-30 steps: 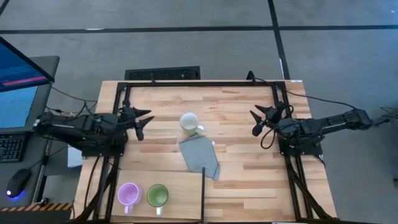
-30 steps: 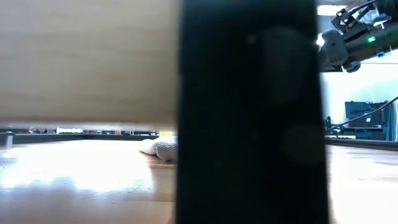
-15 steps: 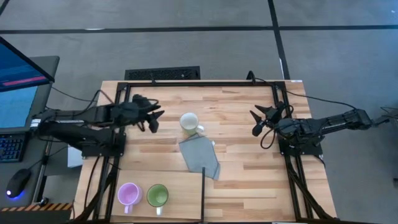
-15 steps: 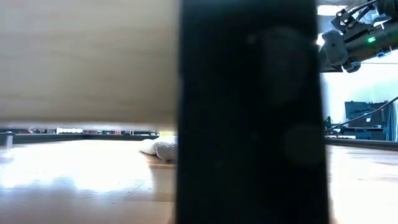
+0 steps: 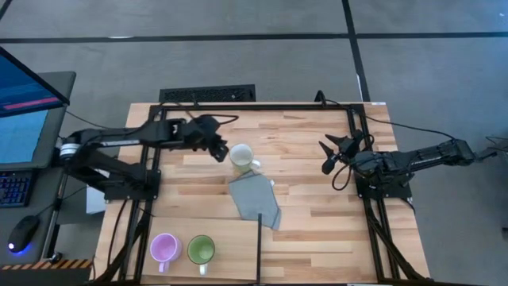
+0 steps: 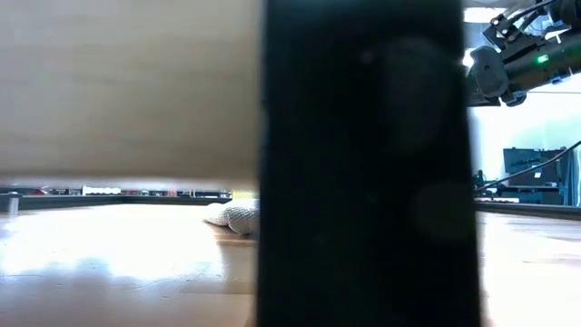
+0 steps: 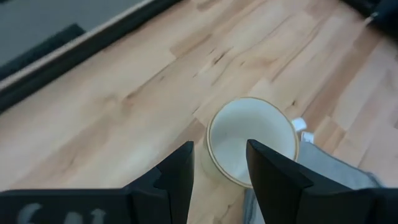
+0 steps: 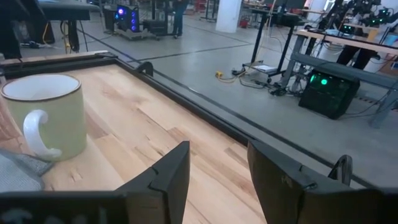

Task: Stack small to large cups/mugs on shelf
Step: Put the white mug onto the shelf

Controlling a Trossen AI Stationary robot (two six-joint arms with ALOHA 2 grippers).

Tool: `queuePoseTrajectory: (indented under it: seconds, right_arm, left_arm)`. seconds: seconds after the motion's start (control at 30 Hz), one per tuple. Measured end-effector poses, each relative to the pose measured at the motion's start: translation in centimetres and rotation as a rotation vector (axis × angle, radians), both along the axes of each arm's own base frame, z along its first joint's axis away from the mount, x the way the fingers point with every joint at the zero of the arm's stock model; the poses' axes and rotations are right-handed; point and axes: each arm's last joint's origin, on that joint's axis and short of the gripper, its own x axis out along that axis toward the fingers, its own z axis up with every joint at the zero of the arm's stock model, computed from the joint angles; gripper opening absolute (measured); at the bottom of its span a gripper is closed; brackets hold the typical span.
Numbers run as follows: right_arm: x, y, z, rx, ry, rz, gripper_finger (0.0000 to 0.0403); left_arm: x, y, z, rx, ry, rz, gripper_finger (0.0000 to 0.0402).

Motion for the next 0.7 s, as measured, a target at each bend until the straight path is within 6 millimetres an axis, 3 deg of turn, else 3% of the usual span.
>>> queuePoseTrajectory:
  seconds: [0.3,0.7]
  right_arm:
    - [-0.1,0.0,-0.2,-0.004,0.027,0.004,0.0181]
    - [-0.1,0.1,-0.5,0.003,0.063,0.052,0.0182]
  left_arm:
    - [3.5,1.1,-0.7,-0.115,0.113,0.073,0.0138]
    - [7.1,1.7,-3.3,-0.21,0.218,0.062,0.0138]
